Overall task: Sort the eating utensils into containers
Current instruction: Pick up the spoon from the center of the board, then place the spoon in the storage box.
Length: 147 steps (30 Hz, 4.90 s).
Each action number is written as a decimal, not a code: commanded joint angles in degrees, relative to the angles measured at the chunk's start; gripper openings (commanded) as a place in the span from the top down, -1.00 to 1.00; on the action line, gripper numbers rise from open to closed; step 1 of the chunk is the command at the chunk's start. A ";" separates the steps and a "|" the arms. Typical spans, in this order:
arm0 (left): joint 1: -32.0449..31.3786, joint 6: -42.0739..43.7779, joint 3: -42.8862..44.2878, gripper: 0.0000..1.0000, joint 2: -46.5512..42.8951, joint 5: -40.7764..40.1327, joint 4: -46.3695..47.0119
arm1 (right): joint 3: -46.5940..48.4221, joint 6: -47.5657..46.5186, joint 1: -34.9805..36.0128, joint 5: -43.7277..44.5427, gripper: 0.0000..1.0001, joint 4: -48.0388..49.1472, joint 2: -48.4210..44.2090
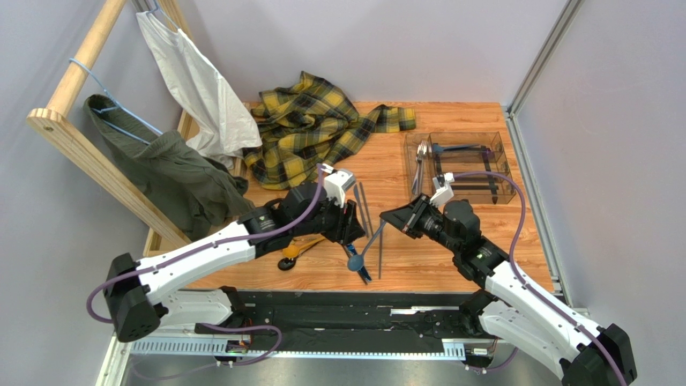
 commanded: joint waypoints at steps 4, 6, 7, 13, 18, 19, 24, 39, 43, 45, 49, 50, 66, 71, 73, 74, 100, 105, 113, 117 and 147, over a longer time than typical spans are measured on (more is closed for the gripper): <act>0.11 0.42 -1.62 -0.28 -11.18 -11.28 -6.63 | 1.64 -3.46 -0.24 4.37 1.00 -5.38 -2.91; 0.11 0.69 -1.27 -0.34 -13.12 -13.48 -10.41 | 2.00 -3.98 -0.33 5.07 1.00 -5.91 -3.00; 0.11 0.69 -1.18 -0.38 -13.56 -14.97 -13.04 | 2.43 -3.90 -0.24 5.25 1.00 -6.00 -2.83; 0.11 -0.72 -2.06 -0.75 -19.97 -22.18 -20.86 | 5.51 -6.00 -0.24 5.43 1.00 -7.93 -0.90; 0.11 -0.02 1.01 -0.75 -22.53 -26.05 -28.52 | 8.58 -7.85 -0.33 6.65 1.00 -10.04 -0.02; 0.20 0.16 1.46 -0.75 -22.53 -26.75 -30.71 | 9.02 -8.12 -0.33 6.83 1.00 -10.74 0.16; 0.11 1.39 3.83 -0.75 -21.91 -28.52 -36.08 | 12.09 -10.22 -0.24 8.85 1.00 -9.78 2.61; 0.20 3.68 1.81 -0.82 -23.14 -28.87 -37.41 | 34.50 -19.72 -7.97 7.19 1.00 -16.98 18.43; 0.20 2.80 0.58 -0.82 -23.75 -28.60 -37.23 | 38.90 -20.42 -14.37 5.34 1.00 -17.95 21.16; 0.20 1.49 0.58 -0.89 -24.37 -30.18 -38.02 | 41.18 -20.69 -16.84 4.38 1.00 -18.48 23.00; 0.20 0.51 -0.38 -0.93 -26.82 -31.24 -37.76 | 44.70 -21.30 -23.34 4.28 1.00 -19.01 26.25; 0.20 0.51 -0.47 -0.96 -27.09 -31.33 -37.67 | 45.49 -21.22 -24.49 4.28 1.00 -19.44 26.87; 0.11 0.43 -0.56 -0.98 -29.56 -30.80 -37.85 | 57.72 -18.93 -40.67 3.40 1.00 -18.75 44.00; 0.02 0.69 -0.91 -0.98 -30.79 -29.14 -37.32 | 61.32 -19.81 -42.87 5.16 1.00 -18.39 49.37; -0.41 0.60 -1.17 -0.98 -30.70 -28.43 -36.71 | 63.43 -19.37 -43.57 5.95 1.00 -18.31 52.01; -0.42 0.95 -1.18 -0.98 -30.61 -28.34 -36.71 | 64.39 -19.37 -43.57 6.21 1.00 -18.22 53.06; -0.59 2.45 -1.35 -0.98 -26.66 -25.09 -35.04 | 83.48 -21.48 -47.53 8.15 1.00 -22.08 78.38; -0.59 2.45 -1.35 -0.98 -26.83 -25.18 -35.12 | 80.75 -20.69 -47.62 8.85 1.00 -20.33 78.12; -0.59 2.62 -1.44 -0.98 -26.31 -24.83 -35.03 | 76.71 -19.37 -48.23 6.22 0.93 -20.06 77.07; -0.59 2.71 -1.35 -0.98 -26.30 -24.74 -35.04 | 74.07 -19.28 -48.58 4.37 0.75 -19.45 76.27; -0.50 1.22 -2.32 -0.98 -19.72 -24.65 -33.45 | 47.72 -8.13 -43.14 -6.79 -0.35 -8.46 43.41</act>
